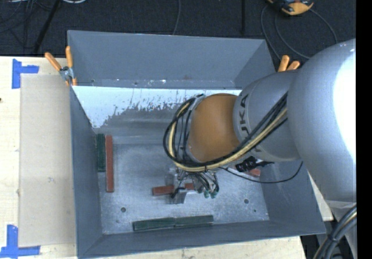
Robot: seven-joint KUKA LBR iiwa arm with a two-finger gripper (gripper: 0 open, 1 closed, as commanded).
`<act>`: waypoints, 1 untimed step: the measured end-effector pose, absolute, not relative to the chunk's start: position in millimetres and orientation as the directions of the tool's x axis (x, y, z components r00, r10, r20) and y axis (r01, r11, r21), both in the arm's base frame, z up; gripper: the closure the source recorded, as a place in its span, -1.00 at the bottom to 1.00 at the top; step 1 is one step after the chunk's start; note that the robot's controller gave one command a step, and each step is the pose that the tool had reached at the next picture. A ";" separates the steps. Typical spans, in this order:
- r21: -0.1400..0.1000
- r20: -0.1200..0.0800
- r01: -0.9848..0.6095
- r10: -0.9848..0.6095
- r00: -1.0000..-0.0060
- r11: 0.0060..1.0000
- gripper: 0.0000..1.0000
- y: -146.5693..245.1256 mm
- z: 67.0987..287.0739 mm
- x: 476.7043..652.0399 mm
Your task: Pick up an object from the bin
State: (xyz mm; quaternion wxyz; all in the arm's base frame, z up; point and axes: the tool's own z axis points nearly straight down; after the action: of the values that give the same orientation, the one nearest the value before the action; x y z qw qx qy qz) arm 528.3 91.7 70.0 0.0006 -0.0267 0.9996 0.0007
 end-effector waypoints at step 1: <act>0.001 -0.001 -0.054 -0.054 -0.999 0.999 1.00 91.6 70.0 528.3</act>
Offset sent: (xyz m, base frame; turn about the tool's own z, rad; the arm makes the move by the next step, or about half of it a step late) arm 0.0173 0.0117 0.1080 0.0388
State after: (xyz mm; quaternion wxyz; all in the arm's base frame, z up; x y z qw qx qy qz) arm 528.3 91.6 70.0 0.0006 -0.0270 0.9996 0.0006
